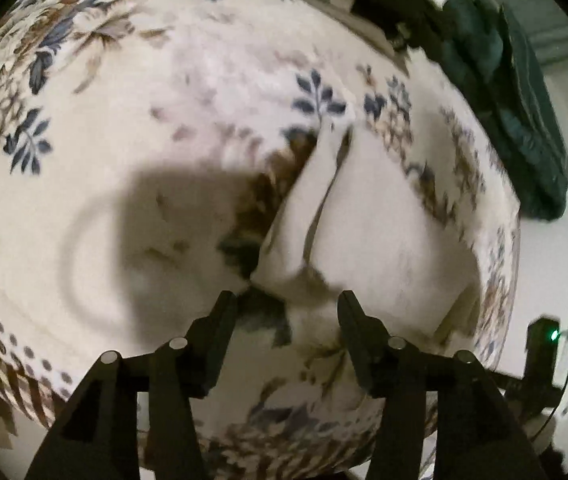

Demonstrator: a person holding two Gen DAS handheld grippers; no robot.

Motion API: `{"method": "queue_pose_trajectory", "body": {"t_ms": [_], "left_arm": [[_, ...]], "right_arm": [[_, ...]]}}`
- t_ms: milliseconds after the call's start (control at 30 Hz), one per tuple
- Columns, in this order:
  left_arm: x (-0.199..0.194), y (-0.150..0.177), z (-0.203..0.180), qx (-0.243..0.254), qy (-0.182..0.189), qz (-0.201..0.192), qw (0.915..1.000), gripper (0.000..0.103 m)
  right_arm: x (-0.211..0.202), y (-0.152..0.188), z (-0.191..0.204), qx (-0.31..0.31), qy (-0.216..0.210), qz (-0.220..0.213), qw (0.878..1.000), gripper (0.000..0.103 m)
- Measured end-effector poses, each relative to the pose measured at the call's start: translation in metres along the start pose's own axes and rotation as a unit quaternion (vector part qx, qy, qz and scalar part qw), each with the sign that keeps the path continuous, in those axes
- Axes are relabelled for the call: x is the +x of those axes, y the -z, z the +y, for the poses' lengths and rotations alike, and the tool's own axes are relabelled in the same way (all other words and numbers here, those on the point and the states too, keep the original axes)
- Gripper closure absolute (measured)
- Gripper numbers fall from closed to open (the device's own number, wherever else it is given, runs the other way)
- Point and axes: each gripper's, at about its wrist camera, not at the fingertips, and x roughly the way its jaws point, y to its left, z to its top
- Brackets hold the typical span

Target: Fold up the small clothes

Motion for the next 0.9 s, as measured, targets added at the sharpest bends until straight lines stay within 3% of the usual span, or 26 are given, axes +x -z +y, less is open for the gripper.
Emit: {"method": "queue_pose_trajectory", "body": {"t_ms": [100, 233, 300, 367, 400, 433, 467, 533, 667, 733, 800, 867, 900], "left_arm": [[0.001, -0.023, -0.012, 0.004, 0.009, -0.014, 0.9999, 0.053], [0.028, -0.073, -0.047, 0.055, 0.009, -0.020, 0.9983, 0.053], [0.052, -0.095, -0.071, 0.088, -0.006, -0.008, 0.9961, 0.053], [0.074, -0.108, -0.084, 0.120, -0.024, 0.011, 0.9924, 0.056], [0.085, -0.111, -0.089, 0.139, -0.032, 0.020, 0.9897, 0.076], [0.092, -0.110, -0.092, 0.152, -0.042, 0.027, 0.9872, 0.094], [0.096, -0.109, -0.093, 0.162, -0.053, 0.030, 0.9849, 0.096], [0.091, -0.107, -0.094, 0.174, -0.050, 0.016, 0.9834, 0.097], [0.072, -0.110, -0.073, 0.140, -0.020, 0.000, 0.9899, 0.097], [0.080, -0.112, -0.055, 0.101, 0.009, 0.022, 0.9946, 0.096], [0.080, -0.111, -0.045, 0.060, 0.041, 0.039, 0.9966, 0.092], [0.073, -0.105, -0.045, 0.045, 0.053, 0.040, 0.9968, 0.088], [0.067, -0.099, -0.043, 0.037, 0.058, 0.036, 0.9970, 0.081]], "right_arm": [[-0.031, -0.009, -0.021, 0.063, -0.053, -0.050, 0.995, 0.053], [-0.042, -0.042, -0.046, 0.142, -0.135, -0.098, 0.976, 0.049], [-0.033, -0.063, -0.054, 0.168, -0.142, -0.107, 0.970, 0.049], [-0.020, -0.083, -0.057, 0.187, -0.143, -0.104, 0.966, 0.049], [-0.016, -0.090, -0.057, 0.190, -0.138, -0.101, 0.967, 0.052], [-0.012, -0.096, -0.057, 0.191, -0.128, -0.104, 0.968, 0.075], [-0.011, -0.103, -0.055, 0.188, -0.119, -0.108, 0.969, 0.094], [-0.016, -0.109, -0.048, 0.172, -0.092, -0.123, 0.973, 0.094], [-0.026, -0.122, -0.039, 0.144, -0.057, -0.152, 0.976, 0.095], [-0.015, -0.130, -0.047, 0.151, -0.042, -0.124, 0.980, 0.092], [-0.005, -0.131, -0.057, 0.175, -0.061, -0.084, 0.979, 0.080], [-0.014, -0.118, -0.061, 0.181, -0.091, -0.089, 0.975, 0.056], [-0.019, -0.110, -0.061, 0.181, -0.102, -0.090, 0.974, 0.051]]}}
